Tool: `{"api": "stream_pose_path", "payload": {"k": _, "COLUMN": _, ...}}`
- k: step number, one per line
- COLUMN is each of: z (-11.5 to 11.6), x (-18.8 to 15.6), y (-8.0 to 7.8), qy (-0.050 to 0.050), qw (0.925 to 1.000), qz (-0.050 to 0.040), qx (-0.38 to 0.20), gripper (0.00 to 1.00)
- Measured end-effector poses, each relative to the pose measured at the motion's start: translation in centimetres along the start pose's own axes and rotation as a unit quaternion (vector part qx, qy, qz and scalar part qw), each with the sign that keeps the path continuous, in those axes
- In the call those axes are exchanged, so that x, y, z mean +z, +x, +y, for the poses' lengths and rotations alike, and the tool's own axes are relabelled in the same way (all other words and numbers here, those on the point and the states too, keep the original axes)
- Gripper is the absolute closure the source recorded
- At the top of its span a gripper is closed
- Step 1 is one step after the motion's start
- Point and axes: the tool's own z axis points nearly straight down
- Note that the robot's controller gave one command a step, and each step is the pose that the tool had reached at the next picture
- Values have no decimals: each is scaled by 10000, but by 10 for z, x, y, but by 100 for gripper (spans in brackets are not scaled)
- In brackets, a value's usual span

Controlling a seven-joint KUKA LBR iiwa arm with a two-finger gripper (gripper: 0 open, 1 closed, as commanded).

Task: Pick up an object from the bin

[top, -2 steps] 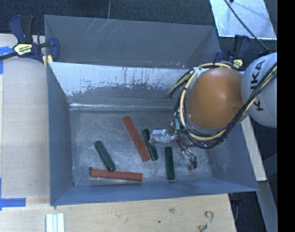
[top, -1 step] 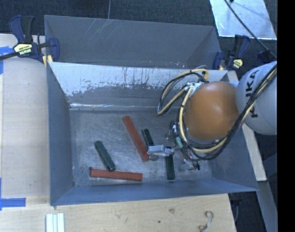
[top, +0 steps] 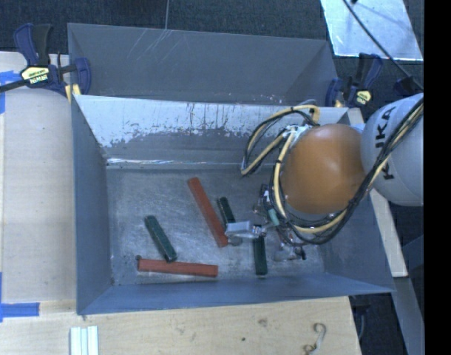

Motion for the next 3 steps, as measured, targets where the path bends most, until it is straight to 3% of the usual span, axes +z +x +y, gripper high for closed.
{"api": "stream_pose_path", "payload": {"k": 1, "z": -1, "x": -1, "y": 0, "qy": 8, "qw": 10000, "qz": -2, "qx": 7, "gripper": 100}}
{"api": "stream_pose_path", "payload": {"k": 2, "z": -2, "x": -57, "y": -1, "qy": 20, "qw": 10000, "qz": -1, "qx": 27, "gripper": 100}}
{"api": "stream_pose_path", "payload": {"k": 3, "z": -3, "x": -64, "y": -2, "qy": -1, "qw": 10000, "qz": 2, "qx": 51, "gripper": 100}}
